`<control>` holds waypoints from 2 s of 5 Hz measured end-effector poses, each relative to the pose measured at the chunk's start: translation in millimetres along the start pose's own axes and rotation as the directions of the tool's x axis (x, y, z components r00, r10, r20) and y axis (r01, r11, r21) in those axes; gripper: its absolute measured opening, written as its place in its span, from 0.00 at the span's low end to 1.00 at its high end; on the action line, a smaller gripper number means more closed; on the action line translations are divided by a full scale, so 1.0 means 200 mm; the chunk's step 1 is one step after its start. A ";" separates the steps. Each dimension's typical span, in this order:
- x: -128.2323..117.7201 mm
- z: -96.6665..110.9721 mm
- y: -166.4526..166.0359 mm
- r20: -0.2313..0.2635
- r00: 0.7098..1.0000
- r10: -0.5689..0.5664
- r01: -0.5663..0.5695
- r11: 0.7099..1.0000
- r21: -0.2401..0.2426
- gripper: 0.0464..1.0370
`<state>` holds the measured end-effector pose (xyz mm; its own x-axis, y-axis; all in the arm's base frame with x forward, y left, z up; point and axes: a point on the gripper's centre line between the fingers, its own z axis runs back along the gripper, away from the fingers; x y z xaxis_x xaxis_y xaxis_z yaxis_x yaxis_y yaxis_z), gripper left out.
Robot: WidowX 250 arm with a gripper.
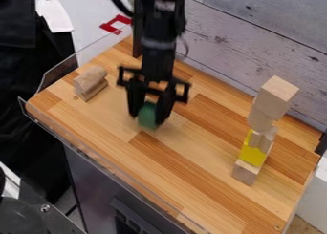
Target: Move the green cube to to top of the tower
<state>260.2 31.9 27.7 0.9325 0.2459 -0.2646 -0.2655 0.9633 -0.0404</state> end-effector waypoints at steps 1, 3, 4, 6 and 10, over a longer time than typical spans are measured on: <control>0.01 0.25 -0.05 0.058 0.997 -0.050 0.051 0.999 -0.016 0.50; -0.07 0.63 -0.25 0.114 0.976 -0.184 0.179 0.983 0.047 0.50; -0.14 0.70 -0.41 0.100 0.961 -0.259 0.251 0.965 0.080 0.50; -0.23 0.71 -0.56 0.078 0.945 -0.319 0.309 0.945 0.110 0.50; -0.26 0.62 -0.67 0.034 0.946 -0.322 0.315 0.939 0.142 0.50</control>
<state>277.3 -96.8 166.8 0.9760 -0.0741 -0.2047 0.0789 0.9968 0.0155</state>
